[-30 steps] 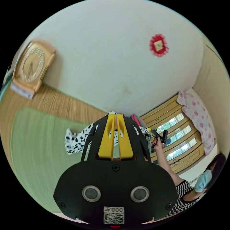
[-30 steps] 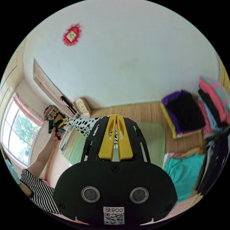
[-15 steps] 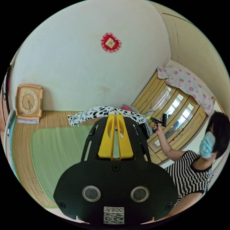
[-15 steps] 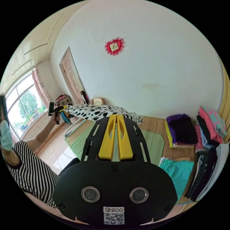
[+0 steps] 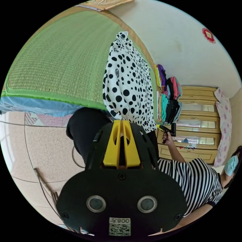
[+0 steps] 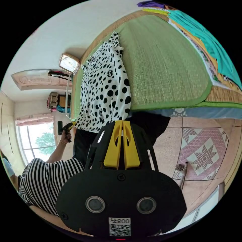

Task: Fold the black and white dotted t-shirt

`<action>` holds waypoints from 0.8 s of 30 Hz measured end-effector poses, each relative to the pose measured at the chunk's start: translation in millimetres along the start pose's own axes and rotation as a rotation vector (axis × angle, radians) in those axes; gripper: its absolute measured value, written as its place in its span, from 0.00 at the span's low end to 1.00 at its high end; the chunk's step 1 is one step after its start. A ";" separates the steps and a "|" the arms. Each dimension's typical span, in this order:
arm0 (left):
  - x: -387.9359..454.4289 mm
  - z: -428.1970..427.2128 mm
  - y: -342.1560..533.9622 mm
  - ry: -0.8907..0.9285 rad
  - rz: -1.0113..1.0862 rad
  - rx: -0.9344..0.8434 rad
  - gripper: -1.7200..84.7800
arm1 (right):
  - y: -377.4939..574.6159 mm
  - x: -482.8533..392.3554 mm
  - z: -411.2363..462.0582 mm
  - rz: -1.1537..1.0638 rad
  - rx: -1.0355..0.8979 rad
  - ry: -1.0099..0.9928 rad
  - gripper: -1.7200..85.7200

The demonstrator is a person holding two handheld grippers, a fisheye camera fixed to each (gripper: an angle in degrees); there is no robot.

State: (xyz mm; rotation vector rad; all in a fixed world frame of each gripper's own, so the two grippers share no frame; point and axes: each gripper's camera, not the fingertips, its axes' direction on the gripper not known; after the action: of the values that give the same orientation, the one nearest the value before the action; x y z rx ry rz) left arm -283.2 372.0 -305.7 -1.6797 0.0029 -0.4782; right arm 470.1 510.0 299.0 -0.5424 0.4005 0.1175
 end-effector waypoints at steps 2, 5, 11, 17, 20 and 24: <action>-0.7 1.4 -3.5 -0.013 0.013 -0.003 0.04 | -4.2 0.2 -0.8 0.000 -0.013 0.022 0.02; -2.9 2.4 -13.5 -0.006 0.031 -0.019 0.05 | -14.5 4.9 -5.8 0.004 -0.021 -0.004 0.02; -17.8 -13.0 -29.1 0.019 -0.009 0.051 0.09 | -26.5 27.9 -27.2 0.091 0.008 -0.004 0.02; -20.1 -31.7 -83.9 0.031 0.017 0.138 0.11 | -62.5 30.6 -63.3 0.093 0.118 -0.019 0.02; -10.7 -27.9 -141.2 0.020 0.060 0.147 0.12 | -118.4 8.2 -71.0 0.013 0.139 0.000 0.03; 11.1 -19.3 -233.6 -0.013 0.145 0.188 0.13 | -219.7 -31.6 -69.7 -0.108 0.148 0.017 0.06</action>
State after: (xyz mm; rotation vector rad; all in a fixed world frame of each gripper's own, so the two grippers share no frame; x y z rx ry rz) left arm -341.6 391.6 -79.3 -1.4858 0.0678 -0.3475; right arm 464.4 286.1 362.3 -0.4187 0.3927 -0.0204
